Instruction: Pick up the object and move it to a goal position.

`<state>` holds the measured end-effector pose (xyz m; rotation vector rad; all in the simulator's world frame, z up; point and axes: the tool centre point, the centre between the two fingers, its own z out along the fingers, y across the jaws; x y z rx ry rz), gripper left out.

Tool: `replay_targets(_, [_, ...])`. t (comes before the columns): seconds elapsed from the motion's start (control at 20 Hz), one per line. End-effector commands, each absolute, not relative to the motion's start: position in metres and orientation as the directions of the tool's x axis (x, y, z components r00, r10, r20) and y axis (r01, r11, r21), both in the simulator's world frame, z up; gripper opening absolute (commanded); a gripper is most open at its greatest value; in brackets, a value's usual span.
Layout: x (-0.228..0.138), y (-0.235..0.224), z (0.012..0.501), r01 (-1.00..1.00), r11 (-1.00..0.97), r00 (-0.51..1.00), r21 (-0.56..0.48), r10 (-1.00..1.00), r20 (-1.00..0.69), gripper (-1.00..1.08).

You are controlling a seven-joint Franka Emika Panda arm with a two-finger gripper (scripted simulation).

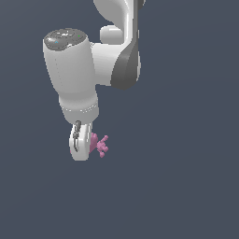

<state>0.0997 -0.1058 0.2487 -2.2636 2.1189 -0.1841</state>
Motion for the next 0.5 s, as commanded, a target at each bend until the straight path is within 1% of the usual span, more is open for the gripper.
replay_targets(0.0, [0.105,-0.122,0.289,-0.991,0.003,-0.013,-0.136,-0.997,0.073,-1.00])
replay_targets(0.25, [0.108,-0.148,0.358,-0.975,0.124,-0.141,-0.186,-0.986,0.086,-1.00])
replay_targets(0.45, [0.108,-0.164,0.399,-0.957,0.192,-0.216,-0.215,-0.972,0.092,-1.00])
